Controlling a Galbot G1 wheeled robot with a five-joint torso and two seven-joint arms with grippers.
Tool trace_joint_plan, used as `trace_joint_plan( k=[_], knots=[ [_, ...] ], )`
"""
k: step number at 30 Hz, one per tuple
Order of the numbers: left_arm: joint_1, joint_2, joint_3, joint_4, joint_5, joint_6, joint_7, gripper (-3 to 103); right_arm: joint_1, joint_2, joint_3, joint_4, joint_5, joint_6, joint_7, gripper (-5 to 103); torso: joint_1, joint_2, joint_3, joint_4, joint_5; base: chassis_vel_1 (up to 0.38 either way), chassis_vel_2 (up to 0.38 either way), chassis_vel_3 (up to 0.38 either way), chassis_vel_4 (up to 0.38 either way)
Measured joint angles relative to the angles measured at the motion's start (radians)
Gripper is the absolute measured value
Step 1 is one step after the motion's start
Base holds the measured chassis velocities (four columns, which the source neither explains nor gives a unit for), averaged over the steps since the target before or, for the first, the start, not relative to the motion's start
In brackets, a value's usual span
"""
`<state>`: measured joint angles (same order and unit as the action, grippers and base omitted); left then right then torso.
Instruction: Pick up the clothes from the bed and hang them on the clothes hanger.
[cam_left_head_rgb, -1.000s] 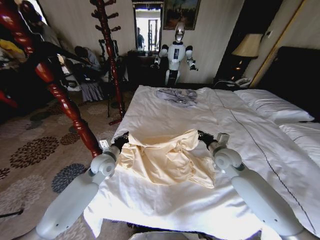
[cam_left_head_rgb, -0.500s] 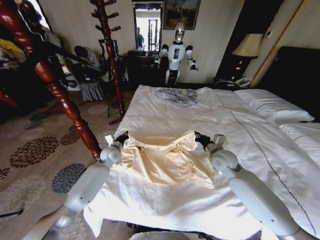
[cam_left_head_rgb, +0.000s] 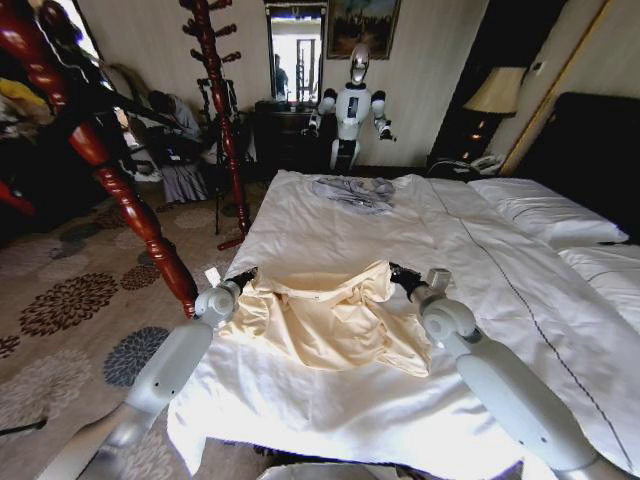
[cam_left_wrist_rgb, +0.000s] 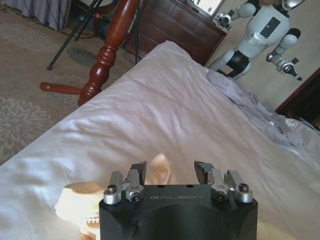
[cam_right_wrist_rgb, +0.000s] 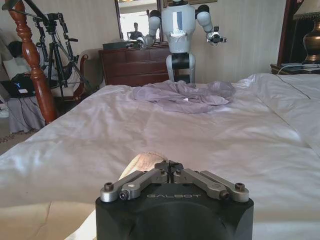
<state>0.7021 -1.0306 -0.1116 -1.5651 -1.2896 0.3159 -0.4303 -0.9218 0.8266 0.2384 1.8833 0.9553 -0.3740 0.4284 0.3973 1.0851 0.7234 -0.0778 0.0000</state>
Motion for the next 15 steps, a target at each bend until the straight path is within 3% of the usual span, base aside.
trace_joint_plan(
  k=[1,3,6,7,11,12,15],
  knots=[
    [0.005,0.005,-0.002,-0.015,-0.001,-0.005,-0.001,64,-0.001,0.000,0.000,0.001,0.000,0.000,0.000,0,0.000,0.000,0.000,-0.0002,0.0000,0.000,0.000,0.000,0.000],
    [0.012,0.012,-0.003,-0.030,0.003,-0.013,-0.002,64,-0.001,0.000,0.000,0.002,0.000,0.000,0.000,0,0.000,0.000,0.000,-0.0003,0.0000,0.000,0.000,0.000,0.000],
    [0.054,0.063,-0.004,-0.107,0.090,-0.033,0.007,81,-0.004,-0.001,0.005,0.009,0.000,0.000,0.001,0,0.000,0.000,0.000,-0.0003,0.0001,0.000,0.000,0.000,0.000],
    [0.054,0.063,-0.004,-0.107,0.090,-0.033,0.007,81,-0.004,-0.001,0.005,0.009,0.000,0.000,0.001,0,0.000,0.000,0.000,-0.0003,0.0001,0.000,0.000,0.000,0.000],
    [0.172,0.165,-0.012,-0.219,0.347,-0.057,0.041,96,-0.008,-0.007,0.013,0.017,-0.002,0.003,0.001,0,0.000,0.000,0.000,0.0004,0.0000,0.000,0.000,0.000,0.000],
    [0.172,0.165,-0.012,-0.219,0.347,-0.057,0.041,96,-0.008,-0.007,0.013,0.017,-0.002,0.003,0.001,0,0.000,0.000,0.000,0.0004,0.0000,0.000,0.000,0.000,0.000],
    [0.274,0.212,-0.053,-0.309,0.450,-0.091,0.053,100,-0.021,-0.010,0.023,0.029,-0.014,0.004,0.001,0,0.000,0.000,0.000,0.0002,-0.0002,0.000,0.000,0.000,0.000]
  ],
)
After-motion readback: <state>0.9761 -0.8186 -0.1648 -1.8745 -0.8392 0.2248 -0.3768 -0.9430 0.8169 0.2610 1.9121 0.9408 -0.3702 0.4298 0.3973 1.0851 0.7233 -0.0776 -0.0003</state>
